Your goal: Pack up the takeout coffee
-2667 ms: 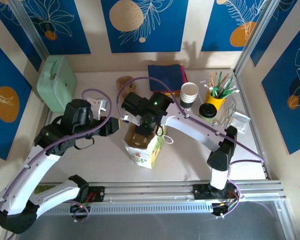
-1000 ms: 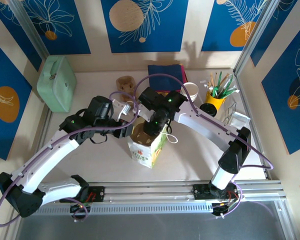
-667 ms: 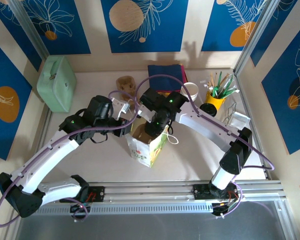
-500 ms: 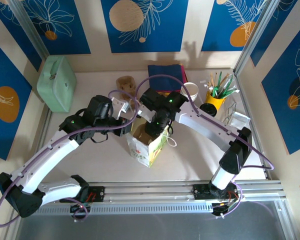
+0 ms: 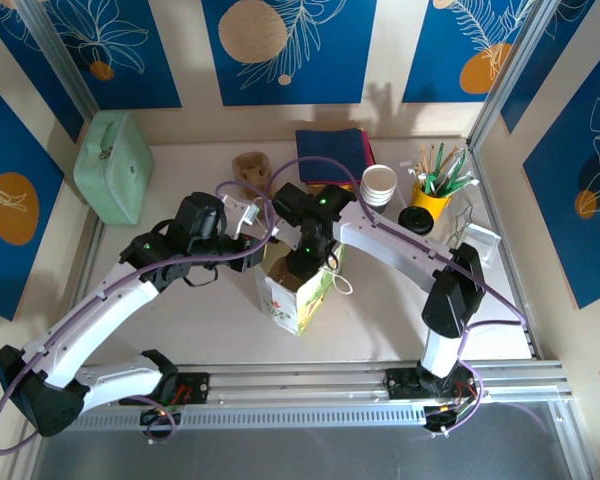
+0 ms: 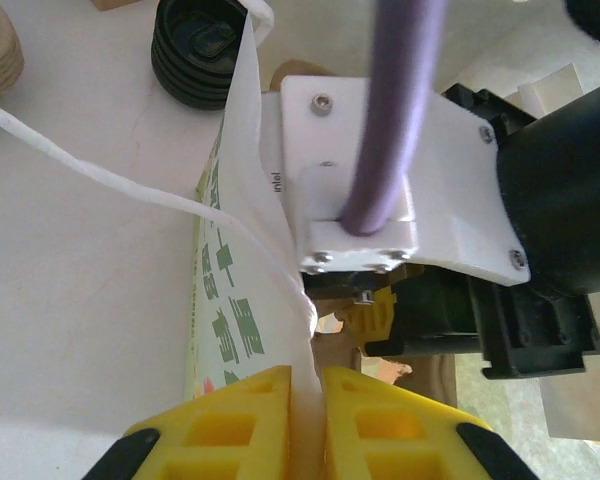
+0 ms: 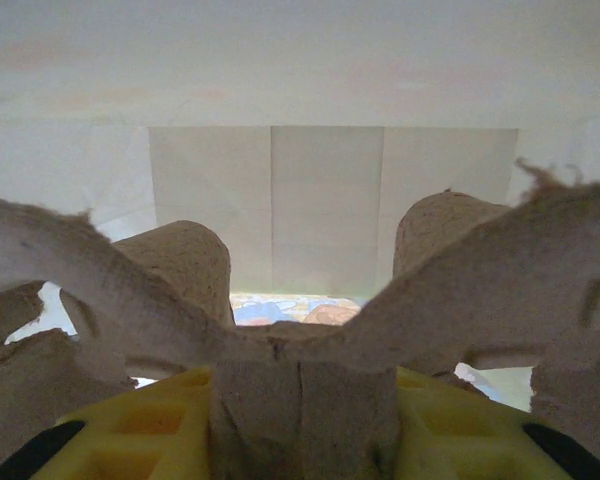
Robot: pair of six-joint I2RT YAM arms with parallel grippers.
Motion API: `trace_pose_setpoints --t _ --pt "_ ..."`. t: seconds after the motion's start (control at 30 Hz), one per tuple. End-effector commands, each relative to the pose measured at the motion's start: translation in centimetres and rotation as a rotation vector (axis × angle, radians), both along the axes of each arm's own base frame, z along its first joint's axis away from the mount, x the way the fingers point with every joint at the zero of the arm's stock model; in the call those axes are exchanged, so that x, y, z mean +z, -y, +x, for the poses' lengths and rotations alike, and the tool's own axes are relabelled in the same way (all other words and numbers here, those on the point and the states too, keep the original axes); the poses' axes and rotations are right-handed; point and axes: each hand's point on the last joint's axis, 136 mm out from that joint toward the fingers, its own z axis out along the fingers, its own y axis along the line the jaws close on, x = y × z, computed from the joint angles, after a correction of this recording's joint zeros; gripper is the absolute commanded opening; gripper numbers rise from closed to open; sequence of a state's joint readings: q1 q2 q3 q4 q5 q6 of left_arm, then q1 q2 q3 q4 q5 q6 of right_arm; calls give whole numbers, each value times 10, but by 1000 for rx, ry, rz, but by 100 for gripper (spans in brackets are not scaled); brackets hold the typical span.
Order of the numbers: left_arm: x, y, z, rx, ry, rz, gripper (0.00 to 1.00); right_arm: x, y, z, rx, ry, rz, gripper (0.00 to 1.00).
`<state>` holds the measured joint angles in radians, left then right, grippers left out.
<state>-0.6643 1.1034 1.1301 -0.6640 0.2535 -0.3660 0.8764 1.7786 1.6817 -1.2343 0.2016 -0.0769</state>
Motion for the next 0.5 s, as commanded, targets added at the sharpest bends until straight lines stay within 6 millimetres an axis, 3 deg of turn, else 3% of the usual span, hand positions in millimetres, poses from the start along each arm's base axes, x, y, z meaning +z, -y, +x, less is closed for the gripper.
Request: trace_pose_setpoints --t 0.0,0.47 --pt "5 4 -4 -18 13 -30 14 -1 0 -4 -24 -40 -4 36" --pt "5 4 -4 -11 13 -40 14 -28 7 -5 -44 -73 -81 37"
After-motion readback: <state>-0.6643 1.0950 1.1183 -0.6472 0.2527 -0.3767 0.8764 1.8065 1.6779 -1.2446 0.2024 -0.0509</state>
